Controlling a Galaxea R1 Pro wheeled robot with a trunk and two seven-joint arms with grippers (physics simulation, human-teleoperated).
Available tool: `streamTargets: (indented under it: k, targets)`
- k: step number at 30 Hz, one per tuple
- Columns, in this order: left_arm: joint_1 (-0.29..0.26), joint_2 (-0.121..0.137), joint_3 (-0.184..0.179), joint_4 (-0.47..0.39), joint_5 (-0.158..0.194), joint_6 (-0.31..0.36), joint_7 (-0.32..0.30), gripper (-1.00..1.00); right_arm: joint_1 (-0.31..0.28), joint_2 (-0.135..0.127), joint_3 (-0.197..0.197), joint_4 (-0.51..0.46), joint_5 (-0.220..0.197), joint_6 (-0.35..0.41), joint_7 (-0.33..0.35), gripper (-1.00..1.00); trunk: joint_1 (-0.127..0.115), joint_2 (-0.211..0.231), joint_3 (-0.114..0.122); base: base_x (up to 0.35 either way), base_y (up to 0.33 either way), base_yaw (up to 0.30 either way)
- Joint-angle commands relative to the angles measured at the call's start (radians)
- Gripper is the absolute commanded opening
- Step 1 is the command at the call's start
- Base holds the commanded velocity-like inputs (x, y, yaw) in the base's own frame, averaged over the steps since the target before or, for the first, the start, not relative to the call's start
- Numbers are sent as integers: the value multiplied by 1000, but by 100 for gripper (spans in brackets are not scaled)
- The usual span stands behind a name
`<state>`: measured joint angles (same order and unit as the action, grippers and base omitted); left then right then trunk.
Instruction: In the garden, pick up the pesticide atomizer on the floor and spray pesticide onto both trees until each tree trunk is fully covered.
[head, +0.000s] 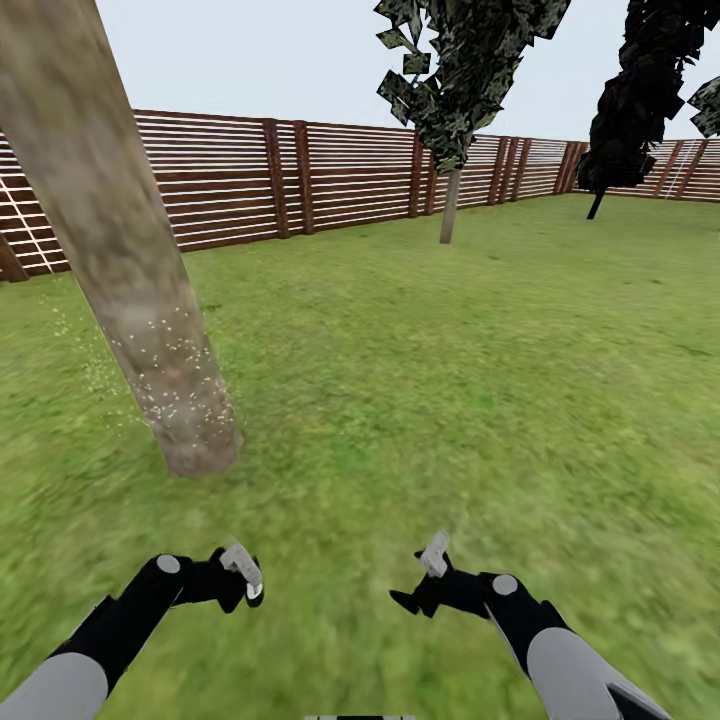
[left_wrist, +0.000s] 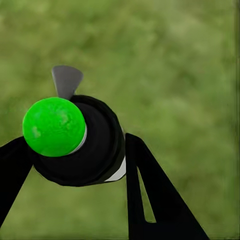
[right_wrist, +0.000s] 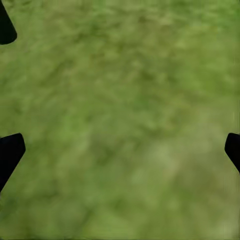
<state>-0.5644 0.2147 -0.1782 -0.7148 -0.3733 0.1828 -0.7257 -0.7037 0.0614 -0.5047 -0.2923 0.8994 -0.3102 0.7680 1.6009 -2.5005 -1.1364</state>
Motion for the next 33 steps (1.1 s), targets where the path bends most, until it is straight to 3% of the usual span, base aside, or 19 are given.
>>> streamTargets:
  k: [1,3,5,6,10,13,14,16,17,19,20,22,33]
  targets:
    - [0,0,-27,-1,-2,0,0,-100,0,0,2,1,16,0,1,100,0,0,0,0,0,0]
    - [0,0,-56,-1,-7,4,0,-100,-1,1,42,0,67,0,39,100,0,0,0,0,0,0]
    - [-3,-4,-80,0,-14,6,-2,-100,-2,1,60,-3,77,0,102,100,0,0,0,0,0,0]
    - [-5,-6,-98,-1,-15,9,-3,-100,-2,2,63,-4,79,0,116,-100,0,0,0,0,0,0]
    - [-14,-25,-169,0,-16,15,-6,-100,-2,2,66,-34,82,1,167,-100,0,0,0,0,0,0]
    - [-14,-44,-188,1,-29,17,-6,-100,-2,2,66,-101,82,2,239,-100,0,0,0,0,0,0]
    - [-14,-50,-189,1,-41,18,-6,-100,-4,8,66,-126,82,5,256,-100,0,0,0,0,0,0]
    - [-14,-76,-191,8,-58,19,-6,-100,-42,45,72,-169,82,80,304,-100,0,0,0,0,0,0]
    - [-15,-88,-197,7,-64,28,-6,-100,-47,55,126,-175,81,93,308,-100,0,0,0,0,0,0]
    - [-15,-103,-212,1,-101,64,-6,-100,-48,61,156,-179,80,96,308,-100,0,0,0,0,0,0]
    - [-15,-131,-217,0,-155,83,-6,-100,-48,68,164,-180,79,97,308,-100,0,0,0,0,0,0]
    - [-15,-162,-219,0,-187,92,-6,-100,-48,81,167,-180,79,98,307,-100,0,0,0,0,0,0]
    - [-37,-251,-222,-3,-197,105,-8,-100,-49,86,167,-177,78,97,309,-100,0,0,0,0,0,0]
